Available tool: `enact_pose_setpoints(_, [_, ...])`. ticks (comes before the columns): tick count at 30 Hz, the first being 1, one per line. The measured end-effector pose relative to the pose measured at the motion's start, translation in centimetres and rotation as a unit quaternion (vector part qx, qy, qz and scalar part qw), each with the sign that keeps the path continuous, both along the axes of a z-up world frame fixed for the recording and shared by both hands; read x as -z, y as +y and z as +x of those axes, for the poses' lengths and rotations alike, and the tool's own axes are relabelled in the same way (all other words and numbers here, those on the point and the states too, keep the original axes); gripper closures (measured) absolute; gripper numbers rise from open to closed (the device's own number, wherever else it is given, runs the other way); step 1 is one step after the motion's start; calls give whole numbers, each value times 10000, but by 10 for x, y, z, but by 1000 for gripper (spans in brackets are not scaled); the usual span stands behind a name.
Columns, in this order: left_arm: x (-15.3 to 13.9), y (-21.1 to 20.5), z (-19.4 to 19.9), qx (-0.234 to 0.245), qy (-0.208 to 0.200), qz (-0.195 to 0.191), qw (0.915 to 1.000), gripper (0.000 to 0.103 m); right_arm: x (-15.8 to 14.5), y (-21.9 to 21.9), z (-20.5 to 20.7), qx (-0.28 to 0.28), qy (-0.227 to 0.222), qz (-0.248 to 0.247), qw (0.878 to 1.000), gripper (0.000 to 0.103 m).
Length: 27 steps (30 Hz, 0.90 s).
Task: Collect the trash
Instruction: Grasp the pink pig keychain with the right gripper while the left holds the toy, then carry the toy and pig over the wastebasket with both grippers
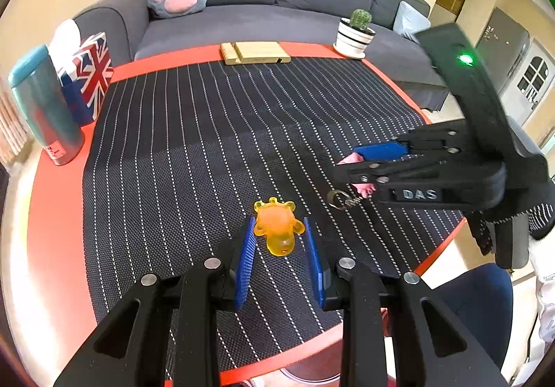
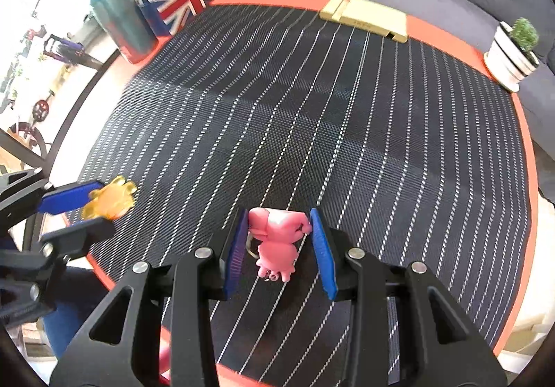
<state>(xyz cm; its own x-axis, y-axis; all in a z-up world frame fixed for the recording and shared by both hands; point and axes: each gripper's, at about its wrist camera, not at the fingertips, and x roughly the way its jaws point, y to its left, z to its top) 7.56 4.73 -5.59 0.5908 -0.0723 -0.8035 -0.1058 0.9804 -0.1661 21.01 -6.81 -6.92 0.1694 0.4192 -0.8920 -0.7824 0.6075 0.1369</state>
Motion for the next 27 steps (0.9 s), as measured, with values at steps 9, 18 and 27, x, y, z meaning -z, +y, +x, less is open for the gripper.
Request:
enact_pose_setpoints(9, [-20, -20, -22, 160, -215, 146, 9995, 76, -42, -47, -53, 73, -405, 582, 9975, 66])
enact_pose_setpoints(18, [-37, -51, -55, 362, -458, 220, 9981, 76, -69, -94, -109, 67, -702, 968, 9928, 66])
enact_pose_setpoints(27, [-48, -79, -95, 501, -699, 223, 9960, 75, -72, -125, -157, -61, -715, 1153, 9907, 66])
